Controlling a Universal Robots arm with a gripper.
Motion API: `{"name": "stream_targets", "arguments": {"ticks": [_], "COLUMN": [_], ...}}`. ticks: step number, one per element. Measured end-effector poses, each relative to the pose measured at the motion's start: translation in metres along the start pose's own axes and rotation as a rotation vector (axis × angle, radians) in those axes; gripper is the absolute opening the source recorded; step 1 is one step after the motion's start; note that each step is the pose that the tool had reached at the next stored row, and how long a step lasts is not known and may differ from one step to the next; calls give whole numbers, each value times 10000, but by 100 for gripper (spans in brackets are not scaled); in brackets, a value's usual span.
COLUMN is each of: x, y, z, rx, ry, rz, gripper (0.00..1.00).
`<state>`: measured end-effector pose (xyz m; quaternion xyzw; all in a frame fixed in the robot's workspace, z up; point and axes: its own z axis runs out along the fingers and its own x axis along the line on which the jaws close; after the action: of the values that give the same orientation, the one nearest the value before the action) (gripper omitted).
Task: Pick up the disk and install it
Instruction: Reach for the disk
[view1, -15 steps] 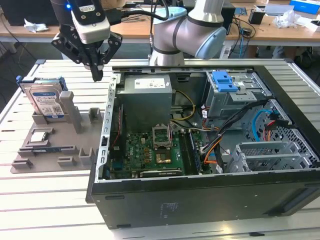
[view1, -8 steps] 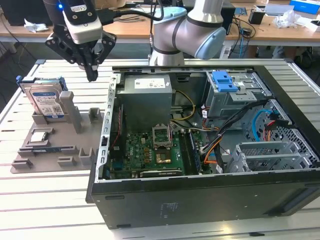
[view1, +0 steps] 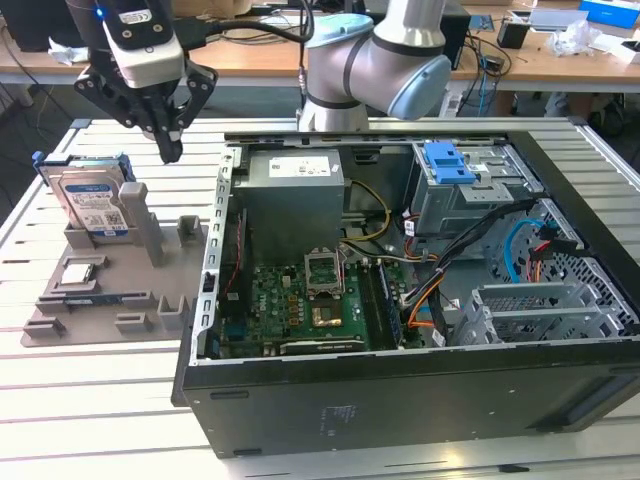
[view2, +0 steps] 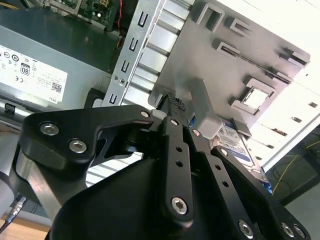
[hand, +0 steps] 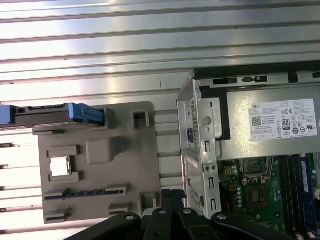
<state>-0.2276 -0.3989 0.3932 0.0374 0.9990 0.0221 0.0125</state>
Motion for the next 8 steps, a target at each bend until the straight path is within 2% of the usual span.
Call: {"name": "stream_targets", "arguments": {"ticks": [8], "x": [131], "y": [-10], "z": [-4], "rx": [0], "ry": [1], "rz": [-1], "gripper": [11]}}
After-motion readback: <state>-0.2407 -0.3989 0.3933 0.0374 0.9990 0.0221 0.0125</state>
